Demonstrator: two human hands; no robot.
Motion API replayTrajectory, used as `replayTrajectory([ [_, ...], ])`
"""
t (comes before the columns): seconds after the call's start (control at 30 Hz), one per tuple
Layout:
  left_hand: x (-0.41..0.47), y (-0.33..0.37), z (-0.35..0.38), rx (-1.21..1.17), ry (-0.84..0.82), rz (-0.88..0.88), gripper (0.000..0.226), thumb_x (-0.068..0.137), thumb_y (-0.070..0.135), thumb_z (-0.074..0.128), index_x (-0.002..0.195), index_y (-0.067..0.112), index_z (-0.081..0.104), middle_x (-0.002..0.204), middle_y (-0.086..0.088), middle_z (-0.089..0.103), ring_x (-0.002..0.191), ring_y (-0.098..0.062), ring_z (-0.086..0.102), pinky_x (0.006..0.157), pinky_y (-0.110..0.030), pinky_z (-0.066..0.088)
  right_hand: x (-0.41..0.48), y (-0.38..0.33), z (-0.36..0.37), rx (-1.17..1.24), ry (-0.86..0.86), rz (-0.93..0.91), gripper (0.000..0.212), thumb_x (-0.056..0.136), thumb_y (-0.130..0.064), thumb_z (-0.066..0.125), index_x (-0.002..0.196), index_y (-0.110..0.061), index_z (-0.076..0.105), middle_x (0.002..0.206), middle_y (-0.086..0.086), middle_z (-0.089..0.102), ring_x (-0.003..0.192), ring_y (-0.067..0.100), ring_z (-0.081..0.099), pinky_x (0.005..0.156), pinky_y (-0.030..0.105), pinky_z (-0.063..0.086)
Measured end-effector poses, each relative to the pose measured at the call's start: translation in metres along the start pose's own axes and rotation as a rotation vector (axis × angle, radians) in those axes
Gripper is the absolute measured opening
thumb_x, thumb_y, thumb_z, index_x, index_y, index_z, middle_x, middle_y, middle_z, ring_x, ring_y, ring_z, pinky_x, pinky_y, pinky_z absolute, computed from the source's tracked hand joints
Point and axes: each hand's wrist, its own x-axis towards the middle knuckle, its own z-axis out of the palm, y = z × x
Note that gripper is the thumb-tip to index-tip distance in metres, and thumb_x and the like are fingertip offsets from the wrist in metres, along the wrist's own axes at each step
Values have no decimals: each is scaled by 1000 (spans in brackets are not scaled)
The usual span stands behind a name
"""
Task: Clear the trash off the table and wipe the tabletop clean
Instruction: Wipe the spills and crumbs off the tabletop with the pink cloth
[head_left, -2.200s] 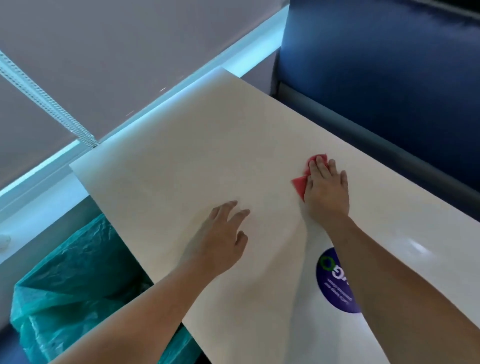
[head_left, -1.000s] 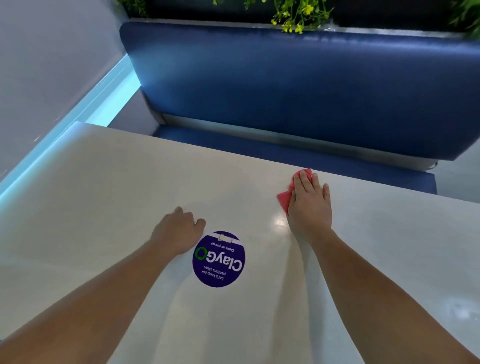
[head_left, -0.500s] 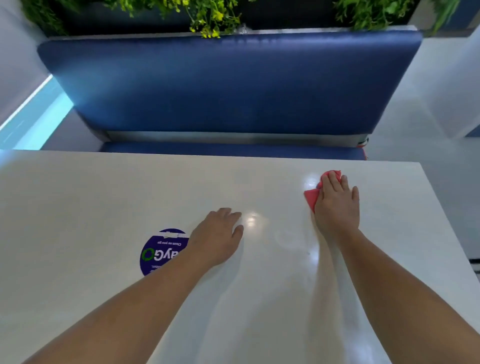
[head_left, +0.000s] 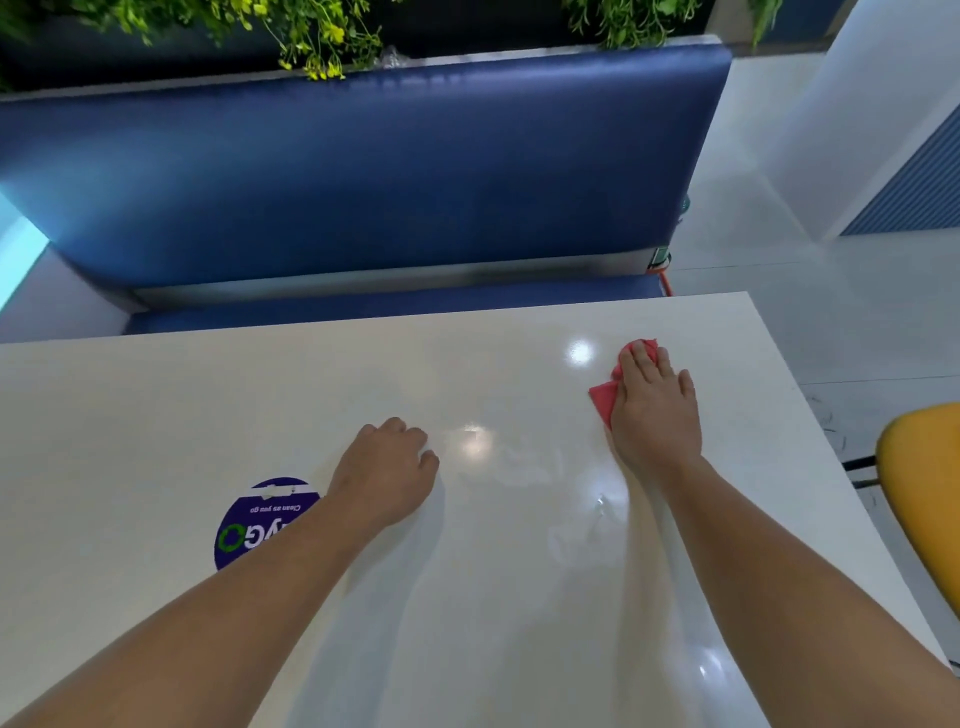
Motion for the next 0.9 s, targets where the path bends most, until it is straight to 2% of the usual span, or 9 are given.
replayTrajectory([
  [0.1,7,12,-12,38,-56,-42,42,103,39,37,122,18,68,123,-2,61,112,-23,57,93,-33,46,14,15,-12,16,-25,-71,67,101,-47,10,162,-21,16,170,-1,14,158,24,5,127,49,7],
  [0.2,17,26,-27,87,-90,-126,40,100,43,38,94,18,68,103,-2,63,93,-24,60,77,-32,45,38,30,-21,41,-21,-31,58,107,-42,18,162,-22,18,170,-1,15,157,27,6,127,50,7],
  [0.27,20,40,-36,131,-95,-194,42,98,50,38,88,17,63,100,-2,63,88,-25,58,72,-33,44,53,30,-26,120,-48,-33,54,109,-39,23,160,-22,23,169,0,19,157,28,10,126,52,11],
  [0.4,34,101,-37,101,52,-99,48,100,53,40,131,24,61,132,-2,54,116,-26,53,84,-38,47,61,59,-47,491,-11,4,50,104,-35,48,152,-25,43,162,0,34,149,26,32,120,43,29],
  [0.47,48,150,-31,-70,110,33,48,100,50,47,142,26,53,139,-3,49,124,-25,50,94,-39,49,58,89,-60,391,7,-36,48,94,-41,60,138,-24,58,134,-1,51,129,27,49,105,40,43],
  [0.57,65,224,-17,-243,81,221,51,100,39,53,149,28,46,140,-6,50,127,-27,51,104,-40,46,47,106,-69,245,-171,-163,58,82,-58,69,126,-22,59,104,-3,47,99,22,52,85,38,48],
  [0.67,73,270,-4,-193,42,328,51,101,32,52,151,27,45,153,-2,44,133,-27,43,110,-45,41,43,104,-70,288,-196,-245,40,87,-41,74,116,-18,60,99,-2,48,91,23,56,79,36,47],
  [0.77,84,295,2,-137,100,341,53,102,33,49,152,20,42,163,-2,31,144,-28,32,117,-44,34,55,116,-89,302,-184,-201,19,90,-29,70,105,-17,70,92,-4,58,94,24,61,76,31,46],
  [0.9,101,323,17,10,-99,332,67,109,39,34,163,9,9,171,-10,-2,157,-31,-3,126,-43,6,71,160,-117,359,-15,28,24,97,-18,57,116,-15,70,116,6,65,105,25,61,86,30,46],
])
